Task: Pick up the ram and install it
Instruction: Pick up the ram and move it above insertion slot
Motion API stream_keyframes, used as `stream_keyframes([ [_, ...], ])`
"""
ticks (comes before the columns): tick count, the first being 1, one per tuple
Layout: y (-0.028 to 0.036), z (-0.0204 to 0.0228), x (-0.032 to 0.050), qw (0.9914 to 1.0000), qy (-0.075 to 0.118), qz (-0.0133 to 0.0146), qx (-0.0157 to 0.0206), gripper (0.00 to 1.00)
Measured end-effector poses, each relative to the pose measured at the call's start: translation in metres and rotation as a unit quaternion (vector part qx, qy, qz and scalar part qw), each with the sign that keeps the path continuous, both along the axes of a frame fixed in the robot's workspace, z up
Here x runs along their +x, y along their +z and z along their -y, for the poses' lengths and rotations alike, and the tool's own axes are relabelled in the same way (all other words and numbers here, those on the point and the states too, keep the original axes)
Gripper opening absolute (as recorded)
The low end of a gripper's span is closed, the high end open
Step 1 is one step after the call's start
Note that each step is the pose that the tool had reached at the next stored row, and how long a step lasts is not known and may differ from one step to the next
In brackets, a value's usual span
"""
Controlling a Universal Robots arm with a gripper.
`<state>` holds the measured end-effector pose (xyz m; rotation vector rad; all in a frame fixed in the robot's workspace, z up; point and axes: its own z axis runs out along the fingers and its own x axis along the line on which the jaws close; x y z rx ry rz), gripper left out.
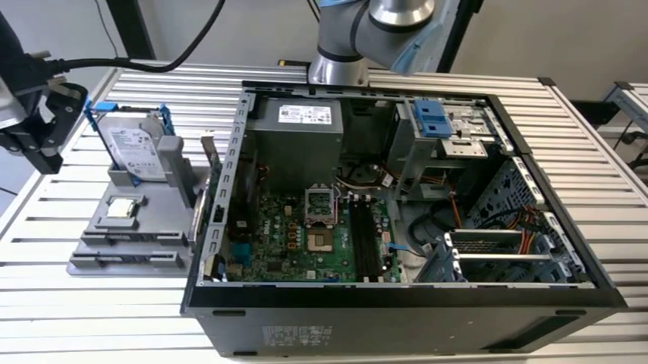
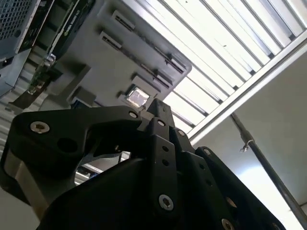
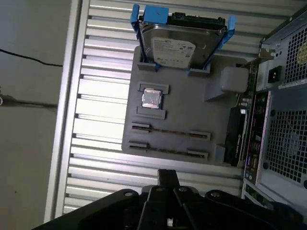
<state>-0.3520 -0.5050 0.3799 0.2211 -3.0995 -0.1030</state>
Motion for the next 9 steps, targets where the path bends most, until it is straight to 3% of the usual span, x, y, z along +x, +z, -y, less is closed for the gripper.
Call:
stream_keyframes([
  [5, 0.0, 0.0, 0.0, 0.99896, 0.046, 0.0, -0.0003, 0.0],
  [9, 0.0, 0.0, 0.0, 0.99663, 0.082, 0.0, -0.0005, 0.0],
])
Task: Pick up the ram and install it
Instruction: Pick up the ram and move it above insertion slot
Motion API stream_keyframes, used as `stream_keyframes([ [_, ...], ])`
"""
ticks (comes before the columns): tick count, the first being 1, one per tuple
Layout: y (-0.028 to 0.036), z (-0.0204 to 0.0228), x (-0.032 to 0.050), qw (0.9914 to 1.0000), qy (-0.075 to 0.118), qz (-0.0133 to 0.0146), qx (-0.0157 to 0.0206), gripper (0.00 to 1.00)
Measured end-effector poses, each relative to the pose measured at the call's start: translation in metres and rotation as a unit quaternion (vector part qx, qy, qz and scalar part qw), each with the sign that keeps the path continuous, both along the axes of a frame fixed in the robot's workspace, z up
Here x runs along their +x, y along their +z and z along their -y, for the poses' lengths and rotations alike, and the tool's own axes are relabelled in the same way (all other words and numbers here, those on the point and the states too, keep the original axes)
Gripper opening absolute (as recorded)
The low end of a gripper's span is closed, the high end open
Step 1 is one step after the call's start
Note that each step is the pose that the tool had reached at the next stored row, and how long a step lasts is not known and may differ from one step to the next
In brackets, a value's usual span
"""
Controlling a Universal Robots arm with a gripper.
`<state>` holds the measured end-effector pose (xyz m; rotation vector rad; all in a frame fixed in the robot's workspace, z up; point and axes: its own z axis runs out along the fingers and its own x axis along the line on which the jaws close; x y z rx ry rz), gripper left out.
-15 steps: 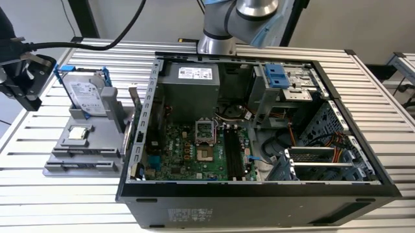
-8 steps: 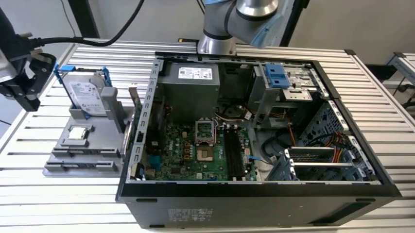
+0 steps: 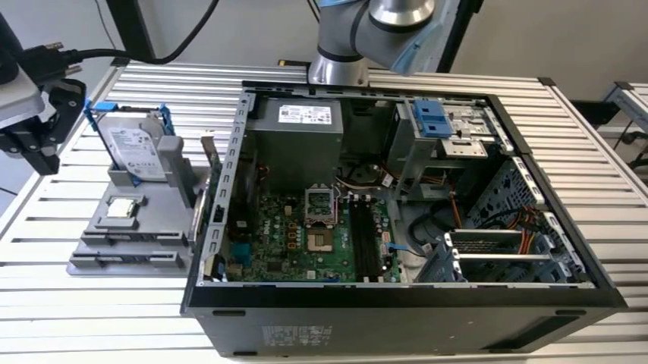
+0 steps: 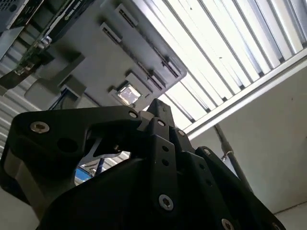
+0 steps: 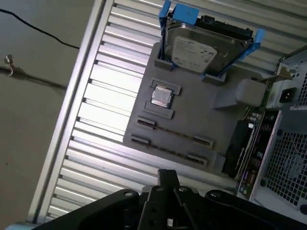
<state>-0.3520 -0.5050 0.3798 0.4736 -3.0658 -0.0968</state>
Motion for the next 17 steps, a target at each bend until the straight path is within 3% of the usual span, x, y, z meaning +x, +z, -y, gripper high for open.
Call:
stream_keyframes([
  [4, 0.0, 0.0, 0.0, 0.99935, 0.036, 0.0, -0.0001, 0.0],
  [9, 0.0, 0.0, 0.0, 0.99666, 0.082, 0.0, -0.0002, 0.0],
  [13, 0.0, 0.0, 0.0, 0.99305, 0.118, 0.0, -0.0003, 0.0],
  [17, 0.0, 0.0, 0.0, 0.98809, 0.154, 0.0, -0.0003, 0.0],
])
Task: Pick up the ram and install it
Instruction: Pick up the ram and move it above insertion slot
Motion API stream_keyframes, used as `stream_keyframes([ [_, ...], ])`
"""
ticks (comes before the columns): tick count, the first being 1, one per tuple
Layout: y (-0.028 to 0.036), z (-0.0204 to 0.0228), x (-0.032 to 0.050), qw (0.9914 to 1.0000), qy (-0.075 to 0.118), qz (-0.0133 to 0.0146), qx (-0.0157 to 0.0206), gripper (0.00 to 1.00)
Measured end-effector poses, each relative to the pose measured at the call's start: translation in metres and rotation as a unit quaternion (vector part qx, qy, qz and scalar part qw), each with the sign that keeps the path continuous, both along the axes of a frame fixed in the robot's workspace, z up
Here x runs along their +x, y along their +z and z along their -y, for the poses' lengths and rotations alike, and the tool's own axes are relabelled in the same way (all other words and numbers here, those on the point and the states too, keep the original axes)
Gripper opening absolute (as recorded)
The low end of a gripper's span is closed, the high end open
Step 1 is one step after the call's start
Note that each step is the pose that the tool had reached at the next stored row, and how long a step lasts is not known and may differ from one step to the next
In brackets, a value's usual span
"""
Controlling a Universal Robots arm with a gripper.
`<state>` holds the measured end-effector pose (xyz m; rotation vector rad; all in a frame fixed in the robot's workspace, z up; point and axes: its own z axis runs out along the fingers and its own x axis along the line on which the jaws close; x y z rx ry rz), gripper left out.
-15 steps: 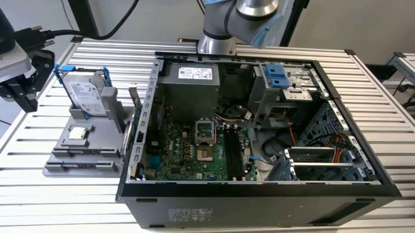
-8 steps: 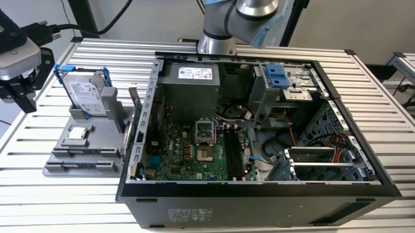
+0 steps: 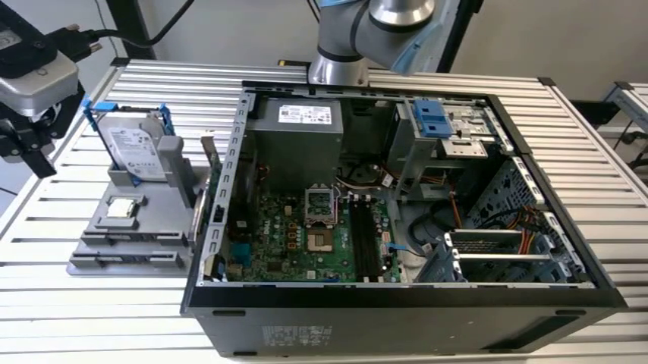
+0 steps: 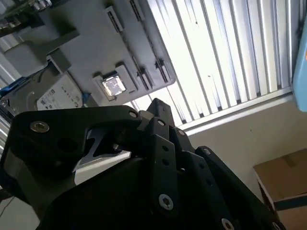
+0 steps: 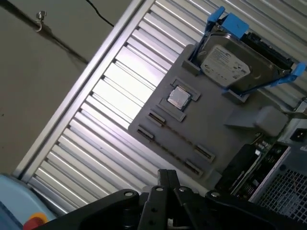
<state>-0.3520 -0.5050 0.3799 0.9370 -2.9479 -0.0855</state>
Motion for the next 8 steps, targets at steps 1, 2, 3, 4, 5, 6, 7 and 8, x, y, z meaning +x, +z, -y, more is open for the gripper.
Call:
stream_keyframes([
  [1, 0.0, 0.0, 0.0, 0.99996, 0.009, 0.0, 0.0, 0.0],
  [2, 0.0, 0.0, 0.0, 0.99983, 0.019, 0.0, 0.0, 0.0],
  [3, 0.0, 0.0, 0.0, 0.99964, 0.027, 0.0, 0.0, 0.0],
  [4, 0.0, 0.0, 0.0, 0.99933, 0.037, 0.0, 0.0, 0.0],
  [5, 0.0, 0.0, 0.0, 0.99897, 0.045, 0.0, 0.0, 0.0],
  [6, 0.0, 0.0, 0.0, 0.99851, 0.055, 0.0, 0.0, 0.0],
  [7, 0.0, 0.0, 0.0, 0.99798, 0.063, 0.0, 0.0, 0.0],
  [8, 0.0, 0.0, 0.0, 0.99735, 0.073, 0.0, 0.0, 0.0],
])
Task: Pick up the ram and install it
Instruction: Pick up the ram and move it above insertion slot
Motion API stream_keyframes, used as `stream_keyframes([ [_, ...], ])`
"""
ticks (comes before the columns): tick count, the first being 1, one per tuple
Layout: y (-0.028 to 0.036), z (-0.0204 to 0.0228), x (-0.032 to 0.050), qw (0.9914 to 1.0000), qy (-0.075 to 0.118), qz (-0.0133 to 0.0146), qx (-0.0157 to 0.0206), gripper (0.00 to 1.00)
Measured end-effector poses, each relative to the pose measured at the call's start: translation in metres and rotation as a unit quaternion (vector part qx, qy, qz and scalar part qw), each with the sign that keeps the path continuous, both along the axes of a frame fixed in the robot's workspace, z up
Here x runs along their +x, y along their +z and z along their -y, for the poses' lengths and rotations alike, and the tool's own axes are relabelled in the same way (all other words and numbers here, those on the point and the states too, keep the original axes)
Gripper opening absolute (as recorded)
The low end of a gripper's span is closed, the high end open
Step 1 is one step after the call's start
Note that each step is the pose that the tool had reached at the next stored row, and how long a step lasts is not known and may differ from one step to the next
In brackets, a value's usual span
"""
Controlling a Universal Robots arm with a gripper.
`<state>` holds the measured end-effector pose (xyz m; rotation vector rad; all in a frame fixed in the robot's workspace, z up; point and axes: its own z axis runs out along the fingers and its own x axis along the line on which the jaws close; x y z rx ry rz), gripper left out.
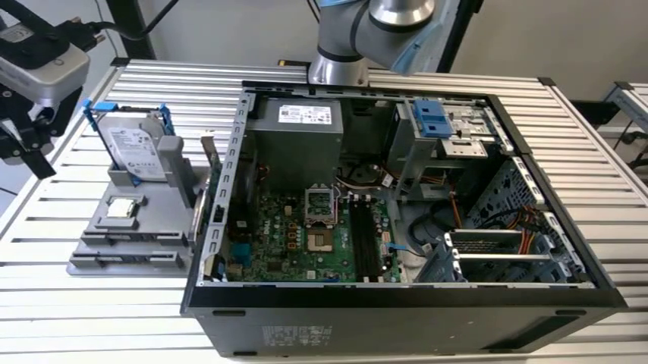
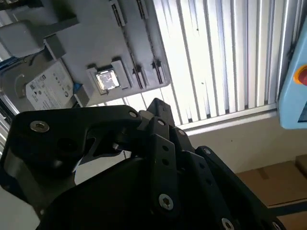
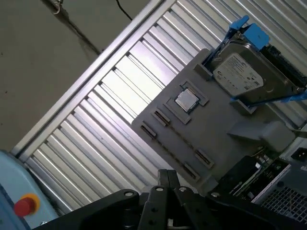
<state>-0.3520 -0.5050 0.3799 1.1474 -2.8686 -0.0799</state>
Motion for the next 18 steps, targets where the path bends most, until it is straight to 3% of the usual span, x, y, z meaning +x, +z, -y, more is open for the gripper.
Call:
stream_keyframes([
  [3, 0.0, 0.0, 0.0, 0.99964, 0.027, 0.0, 0.0, 0.0],
  [5, 0.0, 0.0, 0.0, 0.99896, 0.046, 0.0, 0.0, 0.0],
  [9, 0.0, 0.0, 0.0, 0.99662, 0.082, 0.0, 0.0, 0.0],
  [14, 0.0, 0.0, 0.0, 0.99192, 0.127, 0.0, 0.0, 0.0],
  [18, 0.0001, 0.0, -0.0001, 0.98667, 0.163, 0.0017, -0.0001, 0.0],
])
